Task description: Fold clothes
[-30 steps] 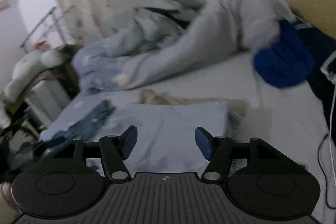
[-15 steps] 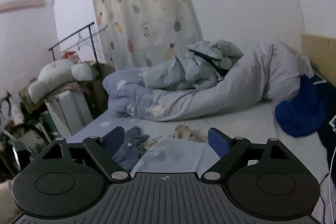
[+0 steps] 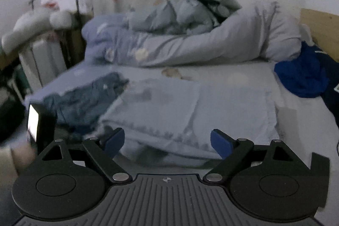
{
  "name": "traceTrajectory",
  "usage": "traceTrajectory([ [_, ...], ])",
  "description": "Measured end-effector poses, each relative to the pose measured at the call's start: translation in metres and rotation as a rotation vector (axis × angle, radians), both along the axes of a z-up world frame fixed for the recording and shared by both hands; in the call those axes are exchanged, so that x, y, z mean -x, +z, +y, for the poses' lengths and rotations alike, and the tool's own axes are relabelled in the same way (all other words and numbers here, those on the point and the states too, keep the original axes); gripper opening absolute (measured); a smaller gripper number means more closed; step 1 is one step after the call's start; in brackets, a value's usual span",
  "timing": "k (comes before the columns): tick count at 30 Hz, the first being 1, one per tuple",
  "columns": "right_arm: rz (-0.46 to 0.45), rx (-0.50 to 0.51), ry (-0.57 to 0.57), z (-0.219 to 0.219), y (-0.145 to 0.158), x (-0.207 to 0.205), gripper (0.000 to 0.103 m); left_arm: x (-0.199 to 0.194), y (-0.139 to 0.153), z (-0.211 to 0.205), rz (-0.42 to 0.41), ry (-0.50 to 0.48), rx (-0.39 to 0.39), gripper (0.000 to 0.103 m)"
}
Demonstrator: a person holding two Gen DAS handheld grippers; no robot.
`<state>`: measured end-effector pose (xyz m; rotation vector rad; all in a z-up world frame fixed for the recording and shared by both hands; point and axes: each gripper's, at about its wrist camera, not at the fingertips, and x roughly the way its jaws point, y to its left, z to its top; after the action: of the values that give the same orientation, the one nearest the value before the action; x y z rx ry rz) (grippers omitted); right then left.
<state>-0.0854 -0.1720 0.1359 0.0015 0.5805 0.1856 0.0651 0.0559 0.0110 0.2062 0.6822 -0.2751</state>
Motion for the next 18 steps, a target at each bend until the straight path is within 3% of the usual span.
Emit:
traceTrajectory([
  [1,0.0,0.029,0.007,0.005,-0.006,-0.003,0.09,-0.004,-0.001,0.001,-0.002,-0.002,-0.011,0.06],
  [3,-0.003,0.093,0.033,0.017,-0.02,-0.012,0.09,-0.01,-0.005,0.003,-0.003,-0.019,-0.026,0.039],
  [8,-0.019,0.31,0.142,0.054,-0.061,-0.048,0.089,-0.005,-0.008,0.014,-0.031,-0.147,-0.066,0.027],
  [9,0.003,0.342,0.169,0.06,-0.07,-0.057,0.081,-0.002,-0.008,0.017,-0.036,-0.16,-0.07,0.025],
  [10,0.018,0.37,0.184,0.063,-0.078,-0.064,0.066,-0.001,-0.008,0.02,-0.035,-0.168,-0.065,0.024],
  [11,0.03,0.396,0.192,0.066,-0.085,-0.071,0.06,-0.001,-0.008,0.022,-0.034,-0.174,-0.057,0.021],
  [16,0.111,0.488,0.215,0.067,-0.124,-0.097,0.05,-0.005,-0.015,0.034,0.02,-0.147,0.041,0.019],
  [18,0.156,0.51,0.22,0.061,-0.138,-0.099,0.037,-0.007,-0.018,0.038,0.051,-0.13,0.093,0.019],
])
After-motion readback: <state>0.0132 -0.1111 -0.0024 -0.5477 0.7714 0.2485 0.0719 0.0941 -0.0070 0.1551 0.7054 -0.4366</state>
